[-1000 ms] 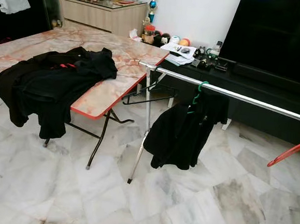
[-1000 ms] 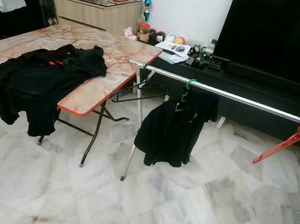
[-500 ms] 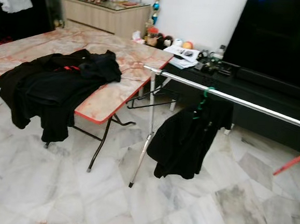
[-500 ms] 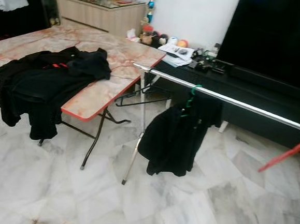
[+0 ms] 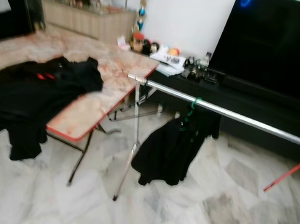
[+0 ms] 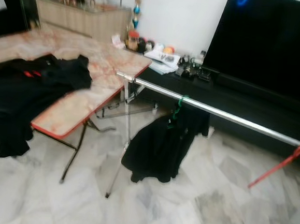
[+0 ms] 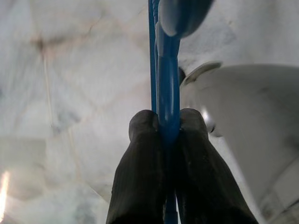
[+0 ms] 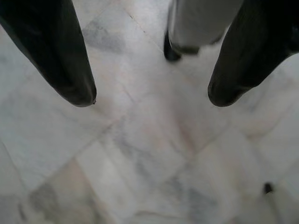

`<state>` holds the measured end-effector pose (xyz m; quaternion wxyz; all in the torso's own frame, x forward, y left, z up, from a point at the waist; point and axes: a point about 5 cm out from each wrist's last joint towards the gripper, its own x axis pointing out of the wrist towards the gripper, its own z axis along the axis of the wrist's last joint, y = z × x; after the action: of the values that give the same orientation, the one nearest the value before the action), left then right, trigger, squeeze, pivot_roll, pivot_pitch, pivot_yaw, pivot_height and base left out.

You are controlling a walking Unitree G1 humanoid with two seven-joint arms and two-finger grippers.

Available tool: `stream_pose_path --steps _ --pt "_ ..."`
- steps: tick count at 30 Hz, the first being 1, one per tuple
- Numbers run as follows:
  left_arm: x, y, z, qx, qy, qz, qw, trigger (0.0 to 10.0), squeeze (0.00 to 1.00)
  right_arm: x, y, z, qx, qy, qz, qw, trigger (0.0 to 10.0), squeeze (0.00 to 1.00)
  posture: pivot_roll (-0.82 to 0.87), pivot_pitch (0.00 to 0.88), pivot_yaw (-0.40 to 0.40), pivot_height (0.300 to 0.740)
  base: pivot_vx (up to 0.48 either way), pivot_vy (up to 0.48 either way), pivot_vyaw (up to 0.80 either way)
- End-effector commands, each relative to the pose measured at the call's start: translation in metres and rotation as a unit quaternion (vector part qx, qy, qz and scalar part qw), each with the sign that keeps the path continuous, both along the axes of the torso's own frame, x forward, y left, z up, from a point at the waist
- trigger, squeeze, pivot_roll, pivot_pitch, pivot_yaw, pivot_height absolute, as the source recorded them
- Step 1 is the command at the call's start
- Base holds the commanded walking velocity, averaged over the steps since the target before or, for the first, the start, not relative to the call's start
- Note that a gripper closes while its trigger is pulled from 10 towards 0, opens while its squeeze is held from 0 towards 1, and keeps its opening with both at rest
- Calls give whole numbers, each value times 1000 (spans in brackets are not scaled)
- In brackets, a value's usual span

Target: Hang hanger

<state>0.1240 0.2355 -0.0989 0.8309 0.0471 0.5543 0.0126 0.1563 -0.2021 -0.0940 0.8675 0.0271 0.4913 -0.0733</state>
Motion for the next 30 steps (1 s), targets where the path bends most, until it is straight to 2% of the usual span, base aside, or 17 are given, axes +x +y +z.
stream_pose_path --steps 1,19,30 --pt "10 -10 1 -12 -16 -4 1000 10000 0 -9 -13 -2 -13 15 -10 1000 10000 0 85 0 -90 740 337 0 -750" --pt "11 -8 2 -8 -15 -12 1000 10000 0 -10 -11 -2 -10 19 -7 1000 10000 0 83 0 -78 740 337 0 -729" --pt "23 -5 7 6 -30 -32 999 10000 0 3 -7 2 -9 2 -8 1000 10000 0 85 0 -55 740 323 0 -644"
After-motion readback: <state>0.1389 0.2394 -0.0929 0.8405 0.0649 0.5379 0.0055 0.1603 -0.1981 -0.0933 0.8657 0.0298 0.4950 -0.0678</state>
